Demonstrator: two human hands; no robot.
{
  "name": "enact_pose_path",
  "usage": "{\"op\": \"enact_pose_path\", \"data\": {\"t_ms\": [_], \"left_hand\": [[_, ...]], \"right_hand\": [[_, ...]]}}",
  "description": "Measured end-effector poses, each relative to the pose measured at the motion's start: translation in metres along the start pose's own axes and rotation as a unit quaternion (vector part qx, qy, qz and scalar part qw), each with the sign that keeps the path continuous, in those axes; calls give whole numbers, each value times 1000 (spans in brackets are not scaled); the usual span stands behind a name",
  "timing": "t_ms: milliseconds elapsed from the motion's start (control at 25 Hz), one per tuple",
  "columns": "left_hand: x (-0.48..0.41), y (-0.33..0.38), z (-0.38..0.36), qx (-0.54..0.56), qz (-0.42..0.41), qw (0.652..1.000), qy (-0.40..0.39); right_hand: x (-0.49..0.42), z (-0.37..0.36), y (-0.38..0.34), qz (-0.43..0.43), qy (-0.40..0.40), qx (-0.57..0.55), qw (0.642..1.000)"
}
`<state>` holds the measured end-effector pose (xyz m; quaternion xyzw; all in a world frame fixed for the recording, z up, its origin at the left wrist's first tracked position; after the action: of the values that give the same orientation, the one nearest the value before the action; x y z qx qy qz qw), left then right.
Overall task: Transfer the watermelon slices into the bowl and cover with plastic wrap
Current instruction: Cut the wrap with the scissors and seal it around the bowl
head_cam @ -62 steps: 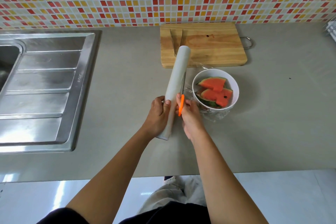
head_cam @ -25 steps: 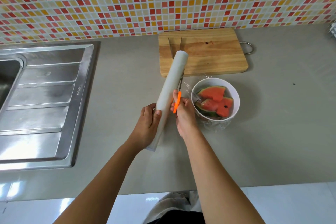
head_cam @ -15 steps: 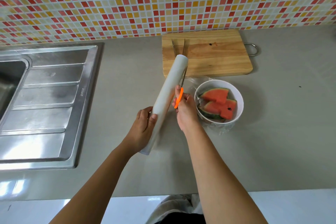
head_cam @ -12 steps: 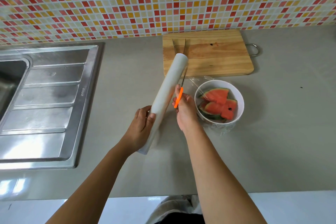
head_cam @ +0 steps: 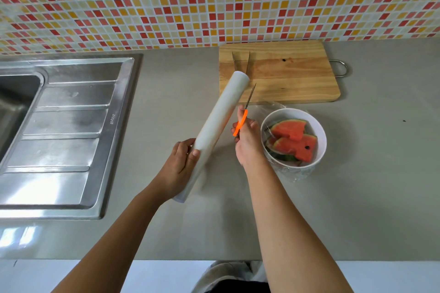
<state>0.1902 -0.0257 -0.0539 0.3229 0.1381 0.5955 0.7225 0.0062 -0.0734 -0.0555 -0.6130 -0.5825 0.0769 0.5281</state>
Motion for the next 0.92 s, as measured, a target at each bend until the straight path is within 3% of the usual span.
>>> {"op": "enact_pose_path", "data": {"t_ms": [480,600,720,800,920], "left_hand": [[6,-7,31,-21,-26,999,7],[7,-11,38,12,5,999,53],[12,-19,38,28,76,991,107],[20,-24,31,49,129,984,112],[30,-26,17,65,165,980,89]], "right_hand": [[-12,-4,-1,27,38,-8,999],[-8,-7,-2,47,52,77,995],[14,-16,15,64,6,288,955],[38,-21,29,88,-57,406,908],[62,-22,39,167,-63,542,821]]}}
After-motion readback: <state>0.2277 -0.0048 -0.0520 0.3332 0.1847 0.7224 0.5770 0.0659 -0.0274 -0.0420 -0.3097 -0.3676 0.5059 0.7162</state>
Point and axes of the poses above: each hand's wrist, its own x-axis away from the middle knuckle, its own z-axis out of the back of the hand, y = z × x, the point moved 3 cm from there along -x, towards the middle knuckle, and after that the axes turned 10 degrees about -x, right-handed, at the moved point
